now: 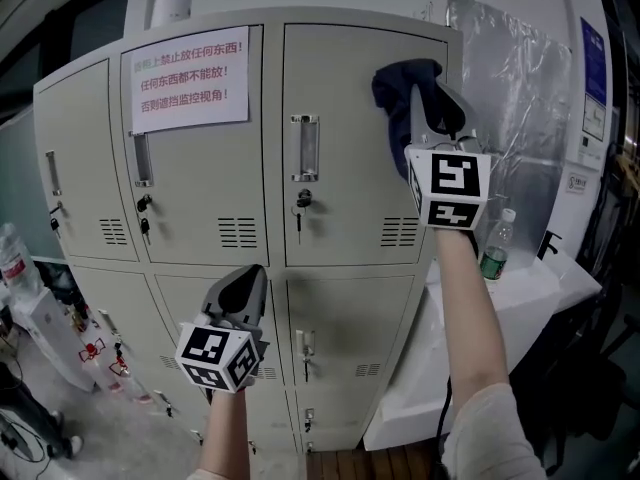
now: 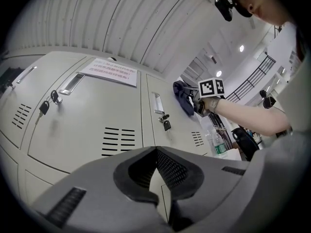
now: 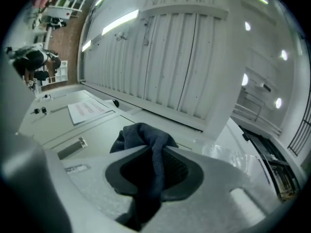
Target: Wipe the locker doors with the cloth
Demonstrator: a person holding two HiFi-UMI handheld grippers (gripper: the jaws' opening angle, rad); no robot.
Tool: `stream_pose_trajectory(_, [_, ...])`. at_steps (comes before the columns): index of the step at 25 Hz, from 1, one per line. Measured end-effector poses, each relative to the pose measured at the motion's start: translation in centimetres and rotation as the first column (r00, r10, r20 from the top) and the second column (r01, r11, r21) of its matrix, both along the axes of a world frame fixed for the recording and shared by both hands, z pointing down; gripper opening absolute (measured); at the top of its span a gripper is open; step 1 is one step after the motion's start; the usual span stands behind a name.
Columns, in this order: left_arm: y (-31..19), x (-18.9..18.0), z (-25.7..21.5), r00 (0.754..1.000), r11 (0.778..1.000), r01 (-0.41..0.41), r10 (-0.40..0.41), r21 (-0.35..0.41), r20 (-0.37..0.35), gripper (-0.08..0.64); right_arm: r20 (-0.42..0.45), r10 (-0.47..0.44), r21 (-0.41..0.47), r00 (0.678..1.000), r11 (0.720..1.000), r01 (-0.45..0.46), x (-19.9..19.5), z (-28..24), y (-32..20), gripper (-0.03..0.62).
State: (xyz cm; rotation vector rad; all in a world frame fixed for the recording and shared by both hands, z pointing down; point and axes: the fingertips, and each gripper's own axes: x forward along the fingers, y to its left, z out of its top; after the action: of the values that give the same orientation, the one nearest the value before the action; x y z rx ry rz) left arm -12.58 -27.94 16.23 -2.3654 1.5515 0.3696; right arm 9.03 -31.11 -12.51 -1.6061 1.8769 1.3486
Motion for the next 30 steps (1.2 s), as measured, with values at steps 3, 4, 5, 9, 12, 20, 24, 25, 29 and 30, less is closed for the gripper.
stream_pose_trajectory(3, [-0.1, -0.1, 0.4, 1.000, 1.000, 0.005, -0.005, -0.009, -0.006, -0.002, -0.050, -0.075, -0.025, 0.996, 0.997, 0.073, -3.7, 1.9, 0.5, 0.052])
stream_pose_trajectory(4, [-0.1, 0.0, 0.6, 1.000, 1.000, 0.004, -0.004, -0.013, -0.007, -0.002, -0.069, -0.094, -0.037, 0.993, 0.995, 0.091, -5.0, 2.6, 0.5, 0.052])
stream_pose_trajectory(5, [-0.1, 0.2, 0.8, 1.000, 1.000, 0.003, -0.003, -0.017, -0.007, -0.002, -0.090, -0.107, -0.048, 0.990, 0.993, 0.103, -6.2, 3.3, 0.4, 0.052])
stream_pose_trajectory(9, [-0.2, 0.6, 1.3, 1.000, 1.000, -0.002, 0.002, -0.025, 0.001, -0.002, -0.172, -0.137, -0.092, 0.976, 0.988, 0.122, -10.5, 6.2, -0.4, 0.053])
stream_pose_trajectory(12, [-0.2, 0.3, 1.4, 1.000, 1.000, 0.005, -0.005, -0.027, 0.003, -0.002, -0.218, -0.109, -0.088, 0.970, 0.992, 0.091, -11.7, 7.5, -1.3, 0.052])
stream_pose_trajectory(20, [-0.3, -0.3, 1.5, 1.000, 0.999, 0.018, -0.017, -0.026, 0.006, -0.002, -0.229, -0.016, -0.029, 0.973, 1.000, 0.009, -8.8, 7.9, -1.9, 0.054])
stream_pose_trajectory(24, [-0.4, -0.2, 1.7, 1.000, 1.000, 0.013, -0.013, -0.027, 0.006, -0.002, -0.187, 0.012, -0.034, 0.982, 0.999, -0.019, -5.8, 7.9, -2.2, 0.054])
stream_pose_trajectory(25, [-0.5, -0.1, 1.7, 1.000, 1.000, 0.010, -0.010, -0.027, 0.006, -0.002, -0.172, 0.020, -0.039, 0.985, 0.999, -0.028, -4.8, 7.9, -2.4, 0.054])
stream_pose_trajectory(29, [-0.6, 0.3, 1.9, 1.000, 1.000, -0.004, 0.005, -0.029, 0.009, -0.002, -0.105, 0.060, -0.064, 0.993, 0.996, -0.067, -0.5, 7.9, -3.0, 0.052])
stream_pose_trajectory(30, [-0.6, 0.3, 1.9, 1.000, 1.000, -0.008, 0.008, -0.030, 0.008, -0.002, -0.089, 0.071, -0.069, 0.993, 0.995, -0.077, 0.5, 7.9, -3.2, 0.052])
